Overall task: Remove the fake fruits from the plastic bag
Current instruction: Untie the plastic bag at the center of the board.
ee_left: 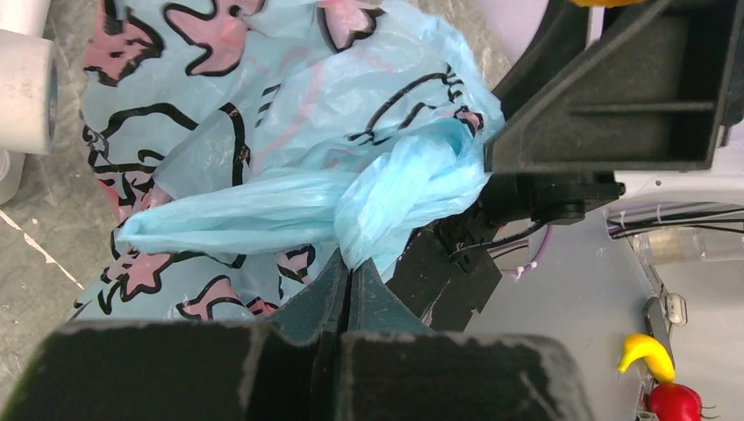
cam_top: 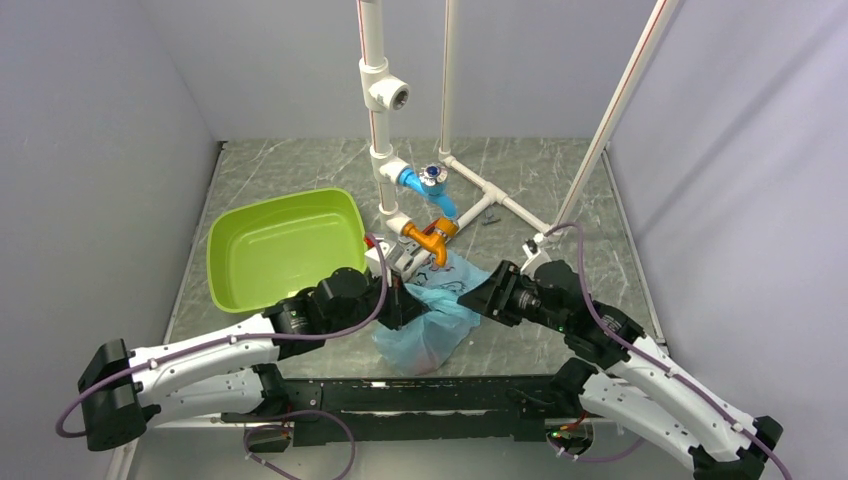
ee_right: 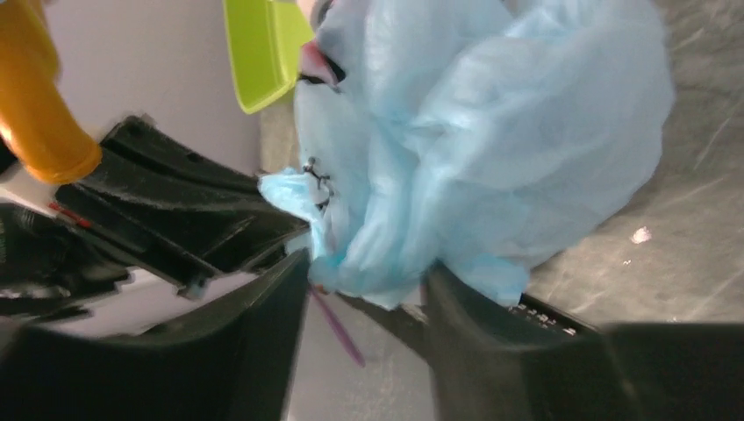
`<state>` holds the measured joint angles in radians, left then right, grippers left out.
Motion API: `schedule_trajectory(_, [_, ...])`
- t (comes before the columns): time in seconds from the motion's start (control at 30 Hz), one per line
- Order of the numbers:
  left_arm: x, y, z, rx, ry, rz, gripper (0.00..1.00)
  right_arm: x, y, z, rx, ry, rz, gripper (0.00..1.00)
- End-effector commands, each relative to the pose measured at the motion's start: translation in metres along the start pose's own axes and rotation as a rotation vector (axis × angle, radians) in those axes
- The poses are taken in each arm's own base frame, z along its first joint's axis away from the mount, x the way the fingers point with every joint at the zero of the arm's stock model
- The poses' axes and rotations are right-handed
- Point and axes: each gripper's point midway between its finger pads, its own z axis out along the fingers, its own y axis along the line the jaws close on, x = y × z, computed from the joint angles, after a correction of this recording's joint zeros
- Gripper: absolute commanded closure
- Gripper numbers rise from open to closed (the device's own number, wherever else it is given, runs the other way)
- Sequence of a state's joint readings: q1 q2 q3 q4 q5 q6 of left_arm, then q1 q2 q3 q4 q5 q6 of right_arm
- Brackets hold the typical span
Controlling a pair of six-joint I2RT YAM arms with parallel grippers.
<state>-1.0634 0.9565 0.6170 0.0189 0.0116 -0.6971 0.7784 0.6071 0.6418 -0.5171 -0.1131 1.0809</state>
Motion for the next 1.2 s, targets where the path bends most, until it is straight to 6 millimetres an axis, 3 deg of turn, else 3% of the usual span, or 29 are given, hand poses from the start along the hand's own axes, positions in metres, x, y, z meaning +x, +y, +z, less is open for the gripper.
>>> schedule_trajectory(0.0, [-0.015, -0.019, -0.004, 0.068, -0.035, -0.015, 1.0, -0.026, 0.014, -0.005, -0.048, -0.14, 0.059, 0.65])
schedule_trajectory(0.1, [-0.013, -0.014, -0.01, 0.058, -0.043, -0.018, 1.0, -0.03, 0.004, -0.003, -0.028, -0.181, 0.067, 0.75])
schedule_trajectory(0.2, [-0.013, -0.009, -0.018, 0.033, -0.057, -0.025, 1.0, -0.037, -0.002, -0.003, -0.005, -0.226, 0.042, 0.97])
schedule_trajectory(0.3, [-0.004, 0.005, -0.026, -0.02, -0.035, -0.023, 1.0, -0.046, -0.003, -0.006, 0.016, -0.26, -0.056, 1.0])
schedule_trajectory(0.43, [0.007, 0.035, -0.04, -0.163, 0.02, 0.071, 1.0, -0.043, 0.042, -0.016, -0.177, -0.216, -0.362, 1.0])
schedule_trajectory(0.53, [0.012, 0.046, -0.051, -0.213, 0.064, 0.12, 0.75, -0.037, 0.062, -0.026, -0.305, -0.215, -0.485, 1.0])
schedule_trajectory(0.63, [0.004, 0.032, -0.057, -0.15, 0.038, 0.126, 0.5, -0.028, 0.069, -0.027, -0.355, -0.172, -0.557, 1.0])
schedule_trajectory(0.73, [-0.016, 0.007, -0.062, -0.049, -0.037, 0.131, 0.32, -0.01, 0.077, -0.025, -0.434, -0.082, -0.583, 1.0])
schedule_trajectory(0.8, [-0.03, -0.006, -0.064, -0.01, -0.071, 0.151, 0.25, -0.005, 0.079, -0.023, -0.459, -0.053, -0.566, 1.0])
schedule_trajectory(0.9, [-0.046, -0.023, -0.063, 0.013, -0.051, 0.222, 0.19, -0.003, 0.081, -0.02, -0.47, -0.038, -0.549, 1.0])
schedule_trajectory(1.0, [-0.046, -0.028, -0.056, 0.014, 0.035, 0.313, 0.14, -0.003, 0.083, -0.019, -0.474, -0.039, -0.547, 1.0])
schedule_trajectory(1.1, [-0.046, -0.025, -0.046, -0.008, 0.076, 0.36, 0.15, -0.004, 0.083, -0.02, -0.476, -0.04, -0.554, 1.0])
schedule_trajectory(1.17, [-0.045, -0.029, -0.041, 0.018, 0.094, 0.373, 0.21, -0.004, 0.083, -0.02, -0.472, -0.04, -0.561, 1.0])
